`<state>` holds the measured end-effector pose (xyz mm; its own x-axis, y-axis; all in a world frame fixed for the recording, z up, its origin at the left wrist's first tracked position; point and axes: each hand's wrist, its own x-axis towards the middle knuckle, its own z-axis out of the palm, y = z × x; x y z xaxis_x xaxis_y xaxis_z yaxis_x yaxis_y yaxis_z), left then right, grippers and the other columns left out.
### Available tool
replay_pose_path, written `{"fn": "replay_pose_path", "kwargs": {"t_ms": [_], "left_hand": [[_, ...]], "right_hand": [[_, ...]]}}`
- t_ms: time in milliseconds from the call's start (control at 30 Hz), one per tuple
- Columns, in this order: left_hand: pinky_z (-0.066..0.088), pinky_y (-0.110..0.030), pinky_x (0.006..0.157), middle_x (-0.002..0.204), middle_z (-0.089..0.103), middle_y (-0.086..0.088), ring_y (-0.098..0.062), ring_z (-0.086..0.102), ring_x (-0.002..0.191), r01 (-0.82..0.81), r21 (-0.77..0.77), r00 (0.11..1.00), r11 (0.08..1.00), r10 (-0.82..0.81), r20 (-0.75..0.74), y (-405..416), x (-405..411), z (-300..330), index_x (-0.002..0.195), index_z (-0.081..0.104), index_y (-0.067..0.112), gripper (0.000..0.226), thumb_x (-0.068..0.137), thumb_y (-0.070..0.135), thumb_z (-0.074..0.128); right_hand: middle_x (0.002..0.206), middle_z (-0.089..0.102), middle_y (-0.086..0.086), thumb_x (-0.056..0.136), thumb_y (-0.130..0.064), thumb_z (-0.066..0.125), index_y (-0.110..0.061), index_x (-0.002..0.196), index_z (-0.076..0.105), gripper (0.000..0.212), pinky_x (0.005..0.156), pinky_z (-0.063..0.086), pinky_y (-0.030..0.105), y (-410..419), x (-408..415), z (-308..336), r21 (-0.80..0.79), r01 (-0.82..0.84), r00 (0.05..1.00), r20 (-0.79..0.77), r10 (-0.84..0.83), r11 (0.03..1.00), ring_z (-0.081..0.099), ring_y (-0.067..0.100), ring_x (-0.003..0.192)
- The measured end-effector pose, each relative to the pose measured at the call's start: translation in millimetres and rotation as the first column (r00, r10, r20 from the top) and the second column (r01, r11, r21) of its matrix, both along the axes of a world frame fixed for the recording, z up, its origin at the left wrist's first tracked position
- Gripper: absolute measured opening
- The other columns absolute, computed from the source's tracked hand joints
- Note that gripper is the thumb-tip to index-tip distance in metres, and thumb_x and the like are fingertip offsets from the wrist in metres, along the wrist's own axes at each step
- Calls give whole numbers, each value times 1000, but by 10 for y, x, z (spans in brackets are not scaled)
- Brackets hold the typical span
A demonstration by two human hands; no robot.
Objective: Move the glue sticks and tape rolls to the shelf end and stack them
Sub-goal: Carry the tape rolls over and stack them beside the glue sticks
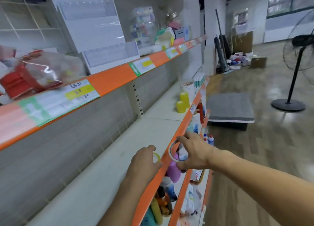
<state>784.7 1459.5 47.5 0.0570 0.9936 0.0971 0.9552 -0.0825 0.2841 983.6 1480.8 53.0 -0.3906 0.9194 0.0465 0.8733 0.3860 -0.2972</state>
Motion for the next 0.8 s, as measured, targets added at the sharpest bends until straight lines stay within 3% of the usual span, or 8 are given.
{"fn": "replay_pose_path", "kwargs": {"t_ms": [133,333,433,600,733,800], "left_hand": [[39,-26,95,134,56,1,-19,51,123,17,12,1000,1000,-17,10,449,333,14,138,49,25,61,84,43,70],[39,-28,97,133,57,-1,-19,51,123,-24,25,999,999,23,34,1210,902,25,137,51,23,59,84,43,69],[39,-28,97,134,57,-1,-20,50,125,-57,14,997,998,56,56,1553,1137,59,138,51,22,61,84,43,69],[41,-28,95,132,59,-2,-20,54,122,-124,28,987,992,120,110,2106,1458,133,137,52,21,63,81,42,73],[44,-28,92,128,61,-1,-20,56,117,-148,32,982,988,143,126,2493,1628,119,134,53,21,60,80,40,73],[44,-28,92,129,60,0,-20,55,118,-157,39,981,987,152,121,2702,1671,124,134,53,22,58,82,39,72]], "right_hand": [[129,40,6,74,-56,73,-15,149,32,95,105,38,34,419,373,-9,18,23,1000,5,-23,1000,40,25,122],[117,38,1,65,-66,66,-19,143,39,95,101,41,35,1213,954,17,42,-8,1000,9,8,999,38,21,110],[127,39,4,62,-68,64,-19,143,39,99,104,41,39,1602,1191,76,27,-26,999,34,25,999,39,24,117],[125,42,5,45,-78,43,-19,143,41,114,102,42,38,2269,1564,199,51,-36,999,2,36,998,41,25,118],[127,40,5,69,-61,70,-18,146,38,94,101,40,33,2678,1699,232,26,-68,997,-32,69,997,39,24,119],[124,40,4,73,-56,74,-18,147,36,92,99,41,32,2889,1694,234,38,-91,994,-55,93,995,39,22,117]]}}
